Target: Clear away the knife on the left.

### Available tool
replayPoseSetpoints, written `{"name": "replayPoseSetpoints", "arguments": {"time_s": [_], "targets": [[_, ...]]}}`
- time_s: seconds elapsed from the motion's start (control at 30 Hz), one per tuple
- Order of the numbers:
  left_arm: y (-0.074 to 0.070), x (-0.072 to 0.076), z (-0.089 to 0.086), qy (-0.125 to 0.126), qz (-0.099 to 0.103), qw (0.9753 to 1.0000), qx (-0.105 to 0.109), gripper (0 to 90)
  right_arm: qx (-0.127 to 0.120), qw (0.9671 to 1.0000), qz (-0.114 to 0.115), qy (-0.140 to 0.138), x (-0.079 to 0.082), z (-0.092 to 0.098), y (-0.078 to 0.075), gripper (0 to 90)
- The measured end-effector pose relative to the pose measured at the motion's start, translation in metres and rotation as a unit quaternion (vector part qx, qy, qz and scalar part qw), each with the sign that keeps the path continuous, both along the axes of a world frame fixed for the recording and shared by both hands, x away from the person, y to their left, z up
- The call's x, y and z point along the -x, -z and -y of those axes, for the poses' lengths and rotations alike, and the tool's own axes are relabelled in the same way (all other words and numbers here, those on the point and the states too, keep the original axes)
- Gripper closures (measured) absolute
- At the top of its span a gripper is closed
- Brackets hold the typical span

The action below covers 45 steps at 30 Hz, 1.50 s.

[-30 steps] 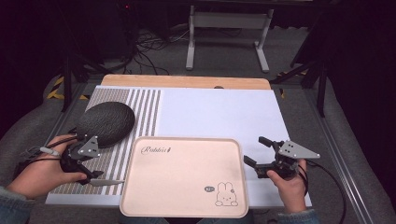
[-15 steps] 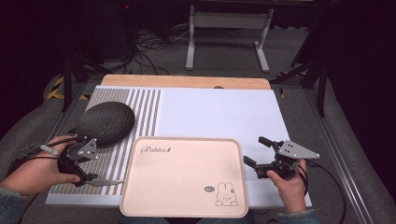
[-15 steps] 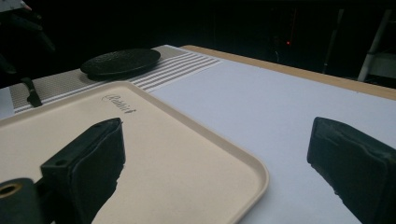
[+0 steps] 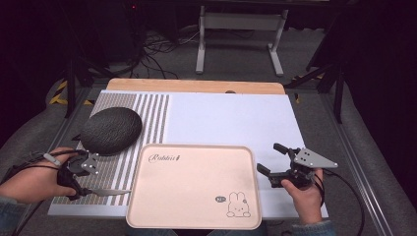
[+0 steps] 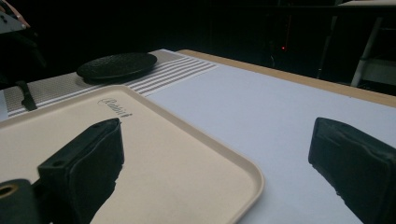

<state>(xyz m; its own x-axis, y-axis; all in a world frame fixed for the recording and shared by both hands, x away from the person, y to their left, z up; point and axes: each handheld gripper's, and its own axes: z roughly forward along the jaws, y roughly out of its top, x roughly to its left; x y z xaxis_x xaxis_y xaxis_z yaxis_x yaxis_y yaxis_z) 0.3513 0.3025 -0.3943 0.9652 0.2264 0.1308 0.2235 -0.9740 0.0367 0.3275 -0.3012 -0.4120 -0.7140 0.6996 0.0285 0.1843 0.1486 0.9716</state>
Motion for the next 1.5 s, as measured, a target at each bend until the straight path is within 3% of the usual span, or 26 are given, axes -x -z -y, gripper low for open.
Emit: {"name": "replayPoseSetpoints", "arguments": {"time_s": [0.3,0.53,0.63,0.77,0.93,1.1,1.23,1.5], "targets": [[0.014,-0.001,-0.003,0.011,-0.032,0.9991,-0.025,26.1,-0.001,1.0000,0.007,0.001,0.001,0.001,-0.001,4.5],[0.023,-0.002,-0.001,0.050,-0.059,0.9960,-0.046,44.2,0.002,0.9999,0.011,-0.001,0.001,0.001,-0.001,4.7],[0.026,-0.001,0.001,0.073,-0.057,0.9938,-0.060,51.2,0.000,0.9999,0.012,-0.001,0.001,0.001,-0.001,4.9],[0.029,0.000,0.003,0.080,-0.054,0.9924,-0.076,56.9,0.007,0.9999,0.013,-0.006,0.001,0.000,-0.001,5.3],[0.031,-0.001,0.003,0.095,-0.057,0.9899,-0.088,73.0,0.006,0.9998,0.015,-0.009,0.002,-0.001,-0.001,5.5],[0.034,-0.002,0.004,0.109,-0.059,0.9868,-0.104,78.6,0.006,0.9998,0.016,-0.010,0.002,-0.001,-0.001,5.7],[0.036,-0.002,0.004,0.119,-0.060,0.9854,-0.105,79.4,0.007,0.9998,0.015,-0.010,0.002,-0.001,-0.001,5.7],[0.037,0.000,0.004,0.120,-0.054,0.9856,-0.107,79.6,0.007,0.9998,0.016,-0.011,0.002,-0.002,-0.001,5.8]]}}
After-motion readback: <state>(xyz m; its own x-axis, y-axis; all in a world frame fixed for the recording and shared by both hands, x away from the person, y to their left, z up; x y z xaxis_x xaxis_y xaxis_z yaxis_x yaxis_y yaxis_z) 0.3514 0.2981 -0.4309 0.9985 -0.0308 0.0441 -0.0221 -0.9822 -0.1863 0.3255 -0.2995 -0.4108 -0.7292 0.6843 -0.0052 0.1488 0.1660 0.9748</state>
